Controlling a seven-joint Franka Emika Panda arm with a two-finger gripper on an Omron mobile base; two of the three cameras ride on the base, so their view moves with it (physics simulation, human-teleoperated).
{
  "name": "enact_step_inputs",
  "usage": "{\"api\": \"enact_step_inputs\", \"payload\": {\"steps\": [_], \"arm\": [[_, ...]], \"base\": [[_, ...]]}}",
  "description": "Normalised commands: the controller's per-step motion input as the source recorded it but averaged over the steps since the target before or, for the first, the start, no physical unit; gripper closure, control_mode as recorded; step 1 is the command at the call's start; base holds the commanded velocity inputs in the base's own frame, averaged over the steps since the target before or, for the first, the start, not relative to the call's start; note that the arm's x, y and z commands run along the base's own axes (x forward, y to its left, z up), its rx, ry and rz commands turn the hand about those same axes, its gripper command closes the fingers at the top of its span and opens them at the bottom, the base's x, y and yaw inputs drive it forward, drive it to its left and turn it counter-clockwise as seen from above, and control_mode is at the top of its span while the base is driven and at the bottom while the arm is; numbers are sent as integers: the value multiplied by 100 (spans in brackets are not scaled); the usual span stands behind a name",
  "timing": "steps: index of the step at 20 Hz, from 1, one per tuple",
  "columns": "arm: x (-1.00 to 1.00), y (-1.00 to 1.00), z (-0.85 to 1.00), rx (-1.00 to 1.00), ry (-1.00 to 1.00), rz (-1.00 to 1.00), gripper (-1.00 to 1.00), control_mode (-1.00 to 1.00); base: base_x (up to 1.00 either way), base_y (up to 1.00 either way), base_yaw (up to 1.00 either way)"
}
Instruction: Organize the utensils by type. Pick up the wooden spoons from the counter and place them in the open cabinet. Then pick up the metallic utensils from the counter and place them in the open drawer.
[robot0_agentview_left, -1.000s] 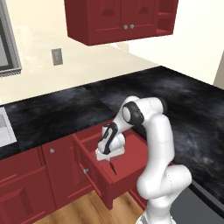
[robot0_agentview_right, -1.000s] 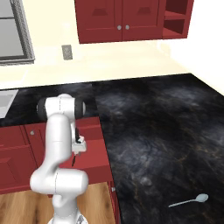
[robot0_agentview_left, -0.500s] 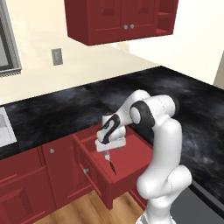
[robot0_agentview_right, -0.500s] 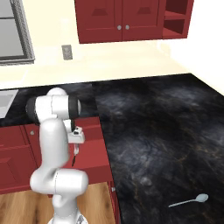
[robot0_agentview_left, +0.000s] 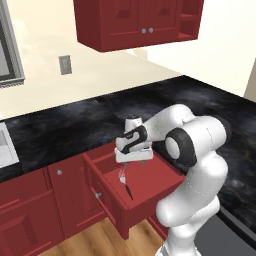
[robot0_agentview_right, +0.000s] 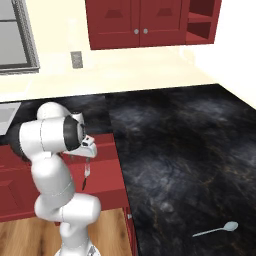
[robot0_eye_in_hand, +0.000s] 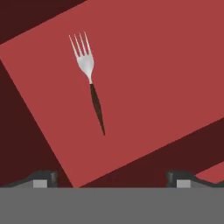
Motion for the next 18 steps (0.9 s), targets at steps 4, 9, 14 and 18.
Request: {"api": "enact_step_inputs", "payload": {"steps": [4,9,14,18], "arm": [[-27,-26,85,0,-17,-15,-100,-100],[-28,-33,76,-1,-18,-18,-100,-100],[-35,-51,38,-5,-4,-27,-100,-100],[-30,-70,31,0,0,-27,-100,-100]], "base": [[0,0,0],[0,0,0],[0,0,0],[0,0,0]]}}
